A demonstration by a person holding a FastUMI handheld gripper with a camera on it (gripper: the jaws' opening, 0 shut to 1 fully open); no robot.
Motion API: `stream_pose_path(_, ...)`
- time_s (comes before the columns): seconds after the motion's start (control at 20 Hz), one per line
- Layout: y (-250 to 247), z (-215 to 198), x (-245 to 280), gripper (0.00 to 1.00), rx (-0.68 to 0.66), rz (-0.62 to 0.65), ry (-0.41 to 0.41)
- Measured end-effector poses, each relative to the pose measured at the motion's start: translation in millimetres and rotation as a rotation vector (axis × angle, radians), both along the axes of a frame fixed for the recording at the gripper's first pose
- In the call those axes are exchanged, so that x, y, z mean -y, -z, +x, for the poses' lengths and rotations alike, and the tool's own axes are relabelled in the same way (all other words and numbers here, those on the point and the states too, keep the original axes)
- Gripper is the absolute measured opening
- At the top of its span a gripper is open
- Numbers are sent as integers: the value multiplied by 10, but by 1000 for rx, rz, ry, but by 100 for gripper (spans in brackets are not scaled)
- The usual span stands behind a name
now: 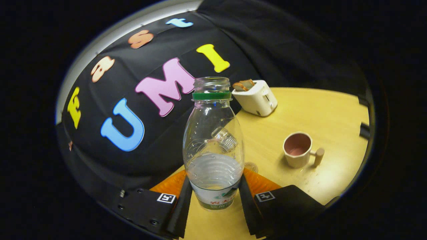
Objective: Take the bottle from table, then pour the juice into the cup, finally place the bottle on the coaster
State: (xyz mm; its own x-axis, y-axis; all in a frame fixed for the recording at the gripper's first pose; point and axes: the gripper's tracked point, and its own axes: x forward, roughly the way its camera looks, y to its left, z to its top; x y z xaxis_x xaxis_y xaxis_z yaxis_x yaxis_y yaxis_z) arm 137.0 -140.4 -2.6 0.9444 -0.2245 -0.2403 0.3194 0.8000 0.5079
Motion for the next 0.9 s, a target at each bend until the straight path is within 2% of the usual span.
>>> stream_pose_path(0.2, -223, 210, -193, 71, 63, -319, -12)
stream_pose_path(0.35, -158, 469, -301, 71, 85, -463, -41)
stream_pose_path(0.6, 291, 941, -178, 72, 62, -586, -51)
stream_pose_path(0.8, 695, 1183, 85, 72, 30, -657, 11)
stream_pose_path(0.9, 857, 1299, 144, 72, 9, -644, 14)
